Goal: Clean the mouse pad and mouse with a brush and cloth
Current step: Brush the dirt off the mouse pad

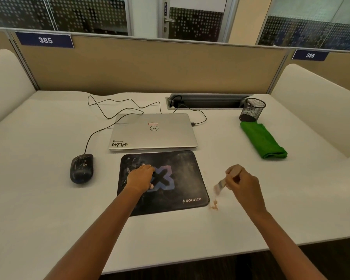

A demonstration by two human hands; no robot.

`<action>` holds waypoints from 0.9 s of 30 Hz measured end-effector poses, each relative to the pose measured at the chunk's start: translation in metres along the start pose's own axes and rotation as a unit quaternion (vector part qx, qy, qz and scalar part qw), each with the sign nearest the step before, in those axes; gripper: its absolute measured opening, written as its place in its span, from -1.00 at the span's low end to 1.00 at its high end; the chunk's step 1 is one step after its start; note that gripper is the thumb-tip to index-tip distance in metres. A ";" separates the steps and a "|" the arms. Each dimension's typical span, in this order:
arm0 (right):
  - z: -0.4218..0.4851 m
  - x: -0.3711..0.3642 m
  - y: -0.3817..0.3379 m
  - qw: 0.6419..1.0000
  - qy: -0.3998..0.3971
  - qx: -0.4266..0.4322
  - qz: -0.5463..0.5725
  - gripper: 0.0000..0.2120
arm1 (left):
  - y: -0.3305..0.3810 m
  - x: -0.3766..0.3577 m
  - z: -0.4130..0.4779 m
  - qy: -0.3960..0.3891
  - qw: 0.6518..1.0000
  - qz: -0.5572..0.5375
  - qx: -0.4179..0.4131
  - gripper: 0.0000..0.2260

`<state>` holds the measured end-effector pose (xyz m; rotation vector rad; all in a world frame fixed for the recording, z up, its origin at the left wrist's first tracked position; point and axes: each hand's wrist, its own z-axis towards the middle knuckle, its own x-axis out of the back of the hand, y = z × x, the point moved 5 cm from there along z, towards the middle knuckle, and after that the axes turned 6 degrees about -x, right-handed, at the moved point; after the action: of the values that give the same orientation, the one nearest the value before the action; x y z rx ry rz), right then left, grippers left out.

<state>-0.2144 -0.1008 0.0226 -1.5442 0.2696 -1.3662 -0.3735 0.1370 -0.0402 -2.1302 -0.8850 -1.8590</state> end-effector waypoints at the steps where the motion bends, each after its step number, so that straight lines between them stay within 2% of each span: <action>1: 0.002 0.001 -0.001 1.000 0.008 -0.010 0.021 -0.93 | 0.001 0.000 0.001 -0.001 1.000 0.000 0.003 -0.54; 4: -0.002 -0.011 -0.010 0.994 -0.011 -0.036 0.099 -0.89 | 0.003 0.001 0.002 -0.004 1.000 0.000 0.010 -0.53; 8: -0.013 -0.038 -0.015 0.994 -0.092 0.002 0.062 -0.96 | 0.004 0.001 0.003 -0.009 1.000 0.010 0.010 -0.53; 13: 0.013 -0.032 -0.018 0.998 -0.013 0.034 0.051 -0.94 | 0.005 0.002 0.006 -0.029 0.999 0.026 0.013 -0.51; 16: 0.037 -0.041 -0.023 0.997 0.002 0.023 0.071 -0.90 | 0.011 0.006 0.013 -0.048 0.998 0.039 0.009 -0.49; 22: 0.081 -0.069 -0.039 0.997 -0.026 0.015 0.065 -0.80 | 0.046 0.009 0.034 -0.061 0.996 0.045 -0.039 -0.28; 27: 0.092 -0.078 -0.036 0.997 -0.070 0.008 -0.008 -0.78 | 0.051 0.002 0.042 -0.102 0.994 0.030 -0.030 -0.23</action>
<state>-0.1784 0.0195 0.0172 -1.6238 0.1583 -1.2624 -0.3105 0.1171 -0.0340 -2.3898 -0.8016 -1.6822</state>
